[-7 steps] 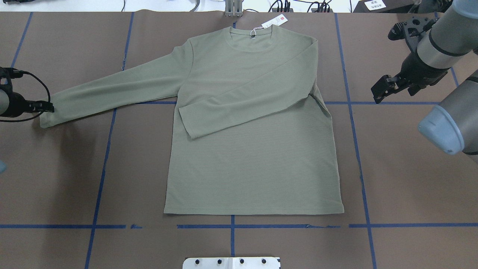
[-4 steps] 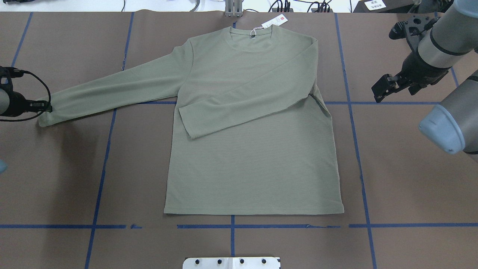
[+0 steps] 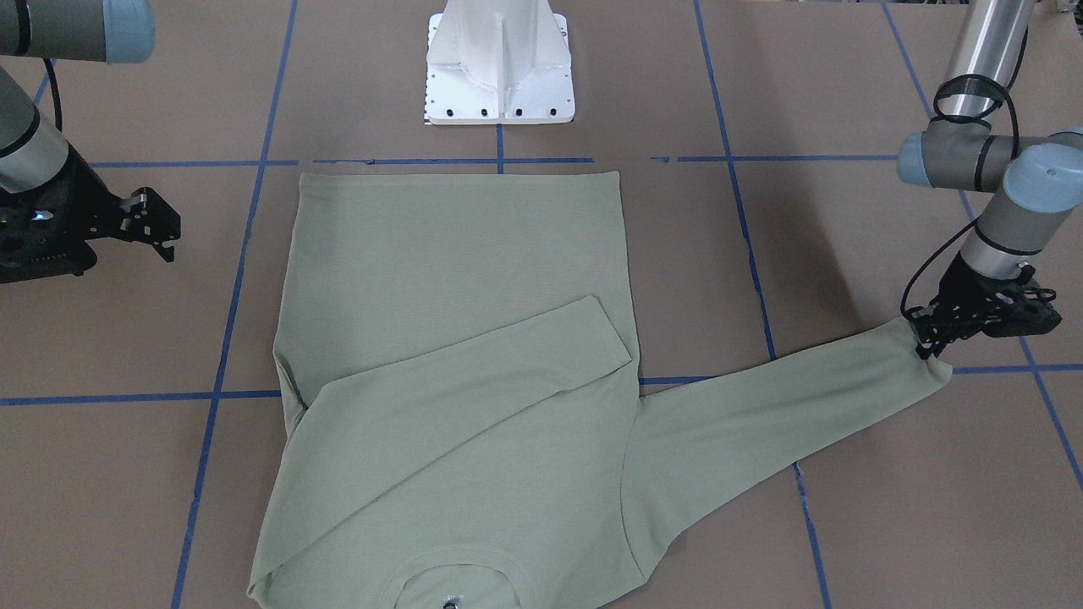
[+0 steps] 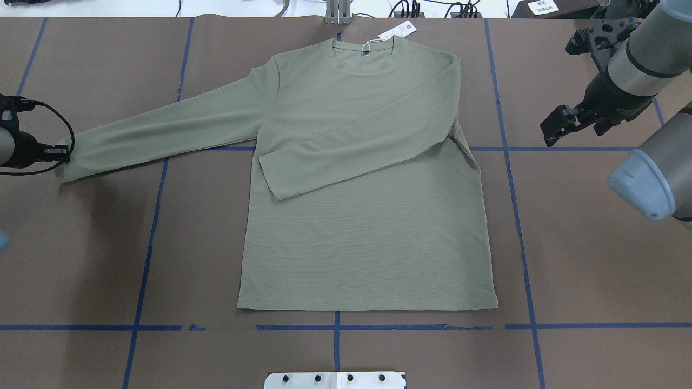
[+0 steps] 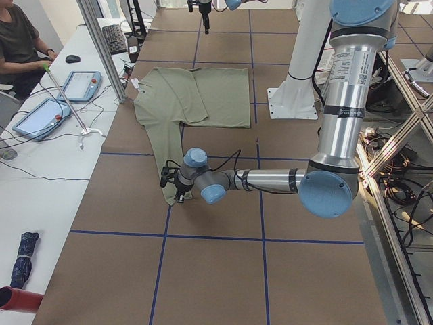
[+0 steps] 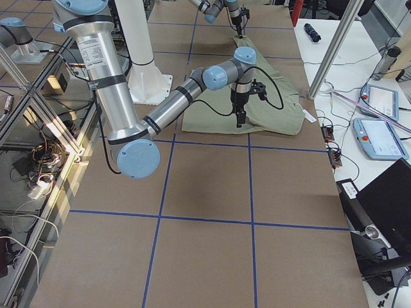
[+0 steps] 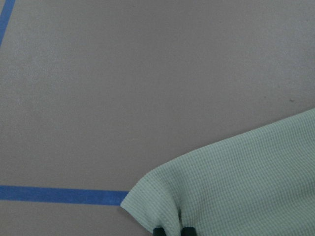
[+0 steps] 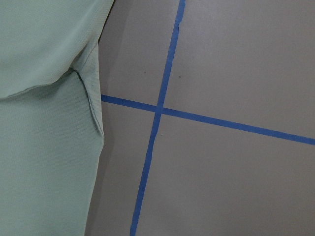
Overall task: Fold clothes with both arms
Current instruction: 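Lower the left gripper onto the cuff of the other sleeve, then carry the grasped sleeve with the left gripper across the shirt body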
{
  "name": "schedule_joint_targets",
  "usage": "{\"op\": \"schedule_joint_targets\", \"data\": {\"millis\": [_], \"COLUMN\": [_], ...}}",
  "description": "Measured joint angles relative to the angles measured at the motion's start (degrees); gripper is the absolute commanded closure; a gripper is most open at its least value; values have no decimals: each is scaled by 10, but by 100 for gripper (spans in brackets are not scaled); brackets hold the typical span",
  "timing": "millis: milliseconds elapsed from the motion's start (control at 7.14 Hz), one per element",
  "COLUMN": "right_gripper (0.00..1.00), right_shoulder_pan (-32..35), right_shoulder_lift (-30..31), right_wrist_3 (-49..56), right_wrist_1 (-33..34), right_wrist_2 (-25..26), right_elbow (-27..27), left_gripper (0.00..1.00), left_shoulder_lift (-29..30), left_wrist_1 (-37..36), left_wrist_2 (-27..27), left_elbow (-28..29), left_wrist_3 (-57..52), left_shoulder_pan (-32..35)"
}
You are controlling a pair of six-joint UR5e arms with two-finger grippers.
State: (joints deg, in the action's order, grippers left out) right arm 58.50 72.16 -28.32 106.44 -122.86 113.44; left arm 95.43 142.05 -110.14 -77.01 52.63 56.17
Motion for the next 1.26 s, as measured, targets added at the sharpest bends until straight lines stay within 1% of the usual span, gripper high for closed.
{"op": "schedule_joint_targets", "data": {"millis": [280, 420, 560, 700, 840, 980, 1260], "right_gripper": [0, 0, 0, 0, 0, 0, 0], "right_shoulder_pan": [9, 17, 29, 42, 56, 69, 88], "right_shoulder_lift": [4, 15, 34, 58, 91, 122, 155], "right_wrist_3": [5, 18, 36, 55, 73, 82, 85], "right_wrist_1": [0, -1, -5, -17, -42, -67, -90], "right_wrist_2": [-3, -7, -14, -21, -29, -38, -52], "right_elbow": [1, 4, 10, 13, 13, 12, 7], "left_gripper": [100, 100, 100, 100, 100, 100, 100], "left_shoulder_lift": [-2, 2, 22, 61, 111, 163, 273], "left_wrist_1": [-13, -38, -95, -169, -244, -299, -351], "left_wrist_2": [-36, -52, -62, -66, -68, -69, -86], "left_elbow": [-29, -51, -80, -104, -118, -123, -117], "left_wrist_3": [3, 4, 4, 4, 5, 14, 92], "left_shoulder_pan": [1, 1, 1, 1, 3, 5, 3]}}
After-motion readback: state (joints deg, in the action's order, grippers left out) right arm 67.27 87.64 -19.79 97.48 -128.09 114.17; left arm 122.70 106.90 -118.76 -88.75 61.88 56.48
